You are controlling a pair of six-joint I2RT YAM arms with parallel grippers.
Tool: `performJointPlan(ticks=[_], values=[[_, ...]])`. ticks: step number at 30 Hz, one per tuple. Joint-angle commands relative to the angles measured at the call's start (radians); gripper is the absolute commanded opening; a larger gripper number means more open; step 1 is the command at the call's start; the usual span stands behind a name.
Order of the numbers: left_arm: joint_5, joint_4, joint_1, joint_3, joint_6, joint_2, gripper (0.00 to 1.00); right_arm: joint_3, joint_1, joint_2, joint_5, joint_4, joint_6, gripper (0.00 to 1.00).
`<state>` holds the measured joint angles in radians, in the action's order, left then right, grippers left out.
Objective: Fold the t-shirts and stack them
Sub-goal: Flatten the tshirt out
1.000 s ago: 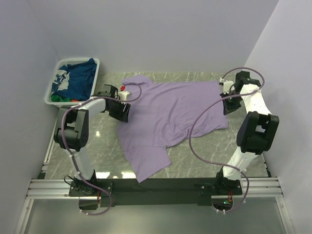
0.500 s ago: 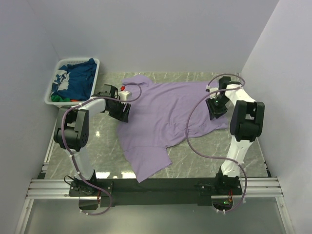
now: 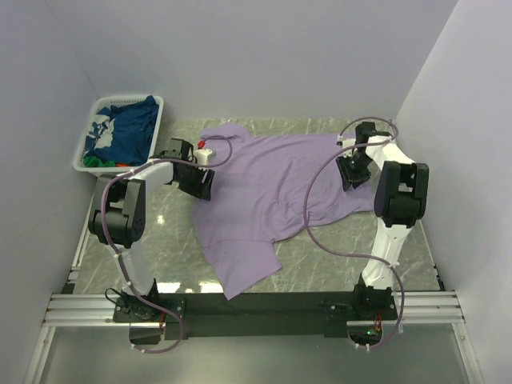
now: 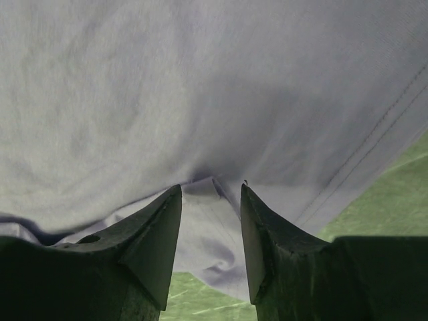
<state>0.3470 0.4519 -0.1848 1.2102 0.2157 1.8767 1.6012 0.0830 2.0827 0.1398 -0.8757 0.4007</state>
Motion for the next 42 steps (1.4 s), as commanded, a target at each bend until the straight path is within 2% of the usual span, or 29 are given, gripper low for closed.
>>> performJointPlan(ticks=[1,4,10,14,17,27,38,42], values=[[-0.014,0.013,-0.001,-0.011,-0.001,0.053,0.67,0.052,0.001,0.031,0.012,-0.002,-0.014,0.47],[-0.016,0.016,-0.001,-0.008,0.001,0.056,0.67,0.052,0.001,0.045,0.021,-0.008,-0.014,0.46],[-0.026,0.018,-0.001,-0.009,0.005,0.059,0.67,0.036,0.001,0.034,0.029,-0.016,-0.014,0.33],[-0.034,0.016,0.004,-0.009,0.005,0.064,0.66,0.031,0.006,-0.015,0.038,-0.042,-0.008,0.11],[-0.034,0.015,0.007,-0.012,0.002,0.061,0.66,0.019,0.014,-0.074,0.05,-0.074,0.001,0.0],[-0.037,0.013,0.015,-0.023,0.008,0.049,0.63,-0.124,0.078,-0.294,0.001,-0.172,0.07,0.0],[-0.057,0.018,0.034,-0.029,0.025,0.052,0.62,-0.481,0.161,-0.538,-0.138,-0.183,0.219,0.0],[-0.049,0.021,0.039,-0.028,0.028,0.055,0.62,-0.616,0.162,-0.563,-0.199,-0.109,0.242,0.0]])
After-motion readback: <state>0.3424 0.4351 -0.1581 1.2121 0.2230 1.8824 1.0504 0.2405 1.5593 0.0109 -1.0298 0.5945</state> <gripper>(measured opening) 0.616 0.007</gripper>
